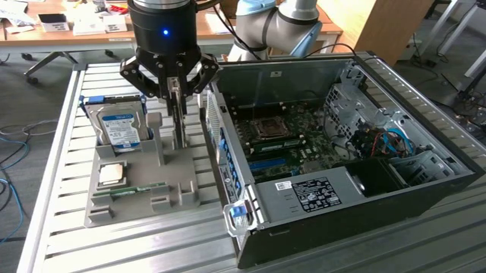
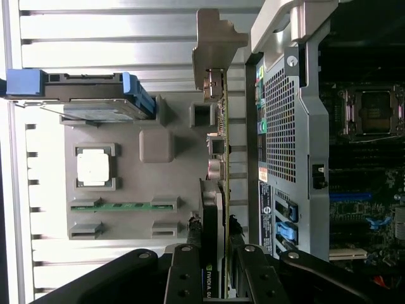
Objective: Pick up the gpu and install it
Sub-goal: 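Pick up the gpu and move the gpu toward the slot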
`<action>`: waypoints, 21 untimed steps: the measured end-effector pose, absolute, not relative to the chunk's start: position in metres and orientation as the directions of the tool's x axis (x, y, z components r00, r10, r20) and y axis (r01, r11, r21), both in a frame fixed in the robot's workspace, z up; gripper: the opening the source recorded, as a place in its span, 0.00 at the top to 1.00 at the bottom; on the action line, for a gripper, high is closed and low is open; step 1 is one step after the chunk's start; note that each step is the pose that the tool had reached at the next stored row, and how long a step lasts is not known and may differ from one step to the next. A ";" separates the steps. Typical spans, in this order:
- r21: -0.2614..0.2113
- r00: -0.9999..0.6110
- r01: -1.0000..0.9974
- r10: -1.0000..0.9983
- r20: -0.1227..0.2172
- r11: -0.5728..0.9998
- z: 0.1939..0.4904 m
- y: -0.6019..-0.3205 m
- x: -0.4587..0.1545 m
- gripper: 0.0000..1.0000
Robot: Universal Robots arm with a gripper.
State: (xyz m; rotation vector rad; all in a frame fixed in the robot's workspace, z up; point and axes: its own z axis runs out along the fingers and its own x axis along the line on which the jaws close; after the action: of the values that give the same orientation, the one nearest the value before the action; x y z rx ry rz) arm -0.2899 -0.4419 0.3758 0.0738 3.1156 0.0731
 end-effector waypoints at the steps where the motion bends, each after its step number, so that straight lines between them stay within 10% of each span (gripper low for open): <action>1: 0.047 -0.999 0.047 0.048 -0.023 0.998 0.376 -0.442 -0.290 0.73; 21: 0.047 -0.999 0.047 0.048 -0.023 0.998 0.394 -0.442 -0.290 0.73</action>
State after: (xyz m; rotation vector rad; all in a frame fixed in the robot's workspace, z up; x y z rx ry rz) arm -0.2899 -0.4418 0.3936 0.0738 3.1155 0.0732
